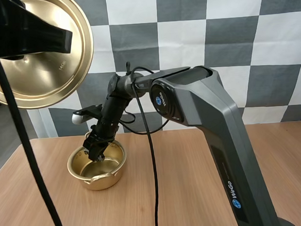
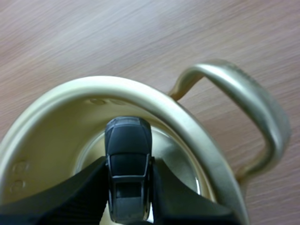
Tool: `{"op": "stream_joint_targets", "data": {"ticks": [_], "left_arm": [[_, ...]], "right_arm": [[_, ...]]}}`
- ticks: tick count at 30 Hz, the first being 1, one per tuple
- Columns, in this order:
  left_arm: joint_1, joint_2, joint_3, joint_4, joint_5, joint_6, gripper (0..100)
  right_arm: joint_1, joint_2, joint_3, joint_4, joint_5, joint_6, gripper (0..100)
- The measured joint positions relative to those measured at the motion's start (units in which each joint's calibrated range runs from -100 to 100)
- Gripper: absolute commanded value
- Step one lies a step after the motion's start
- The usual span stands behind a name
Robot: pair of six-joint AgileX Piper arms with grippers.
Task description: Open the pot, put the car inside, and close it
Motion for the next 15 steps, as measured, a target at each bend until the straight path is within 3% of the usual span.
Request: {"op": "stream_joint_targets", "data": {"ticks": [15], "left_arm": [[0.0,0.0,0.0,0.0,0.0,0.41,16]], "right_arm": [[0.65,0.0,0.11,-2.19,0.09,3.65,0]]}}
